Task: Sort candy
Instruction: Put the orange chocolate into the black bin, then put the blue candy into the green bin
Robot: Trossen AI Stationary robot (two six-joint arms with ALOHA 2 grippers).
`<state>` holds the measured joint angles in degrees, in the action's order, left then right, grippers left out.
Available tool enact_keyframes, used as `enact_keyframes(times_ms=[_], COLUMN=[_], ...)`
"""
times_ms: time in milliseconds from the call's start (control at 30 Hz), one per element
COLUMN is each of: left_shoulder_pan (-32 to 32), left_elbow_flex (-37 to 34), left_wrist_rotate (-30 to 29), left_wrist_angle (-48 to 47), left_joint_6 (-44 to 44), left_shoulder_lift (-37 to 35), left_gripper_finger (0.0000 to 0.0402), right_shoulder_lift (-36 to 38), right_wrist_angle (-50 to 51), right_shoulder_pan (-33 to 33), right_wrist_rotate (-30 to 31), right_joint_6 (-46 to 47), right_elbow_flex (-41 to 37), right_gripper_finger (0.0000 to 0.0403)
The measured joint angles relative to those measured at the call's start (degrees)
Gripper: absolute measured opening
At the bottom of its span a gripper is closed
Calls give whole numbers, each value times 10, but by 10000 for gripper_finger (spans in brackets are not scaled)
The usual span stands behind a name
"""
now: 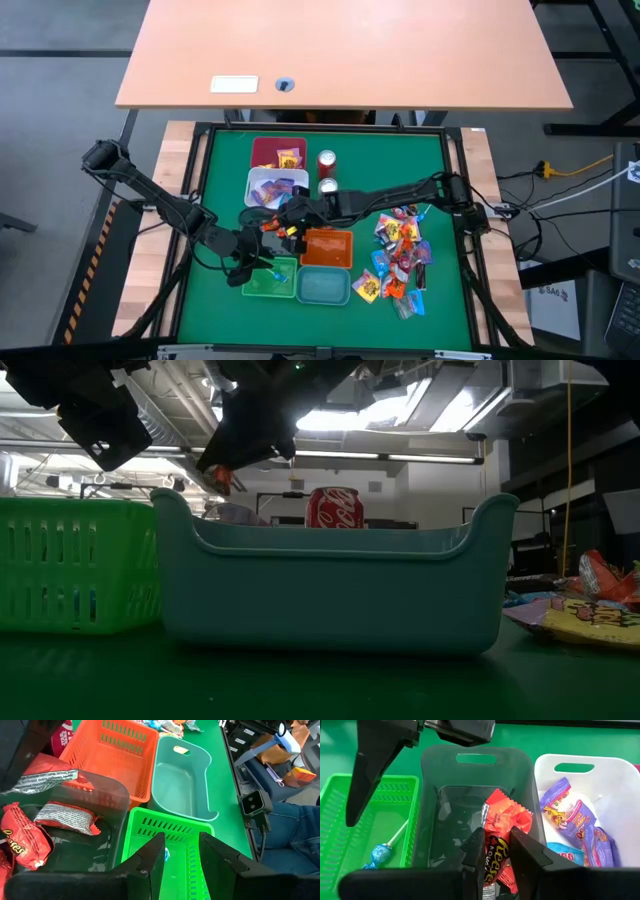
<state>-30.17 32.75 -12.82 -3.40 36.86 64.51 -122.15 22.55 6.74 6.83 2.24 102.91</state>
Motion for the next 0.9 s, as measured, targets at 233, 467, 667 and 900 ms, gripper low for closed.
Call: enact_keyframes(times_ms=[233, 467, 667, 900], left_shoulder_pan=[0, 0, 0, 0], left_elbow_flex=[0, 0, 0, 0], left_wrist_rotate=[0, 0, 0, 0], left_wrist_angle=[0, 0, 0, 0], left_joint_6=[0, 0, 0, 0], left_shoulder_lift=[0, 0, 0, 0], left_gripper_finger=[108, 108, 108, 108], right_shoulder_lift=[0, 0, 0, 19], right_wrist_angle=[0, 0, 3, 74], right_shoulder_pan=[0, 0, 0, 0], right_wrist_rotate=[-10, -35, -35, -35], right_joint_6=[-1, -1, -1, 0], right_elbow_flex=[0, 0, 0, 25], right_gripper_finger=[74, 128, 201, 227])
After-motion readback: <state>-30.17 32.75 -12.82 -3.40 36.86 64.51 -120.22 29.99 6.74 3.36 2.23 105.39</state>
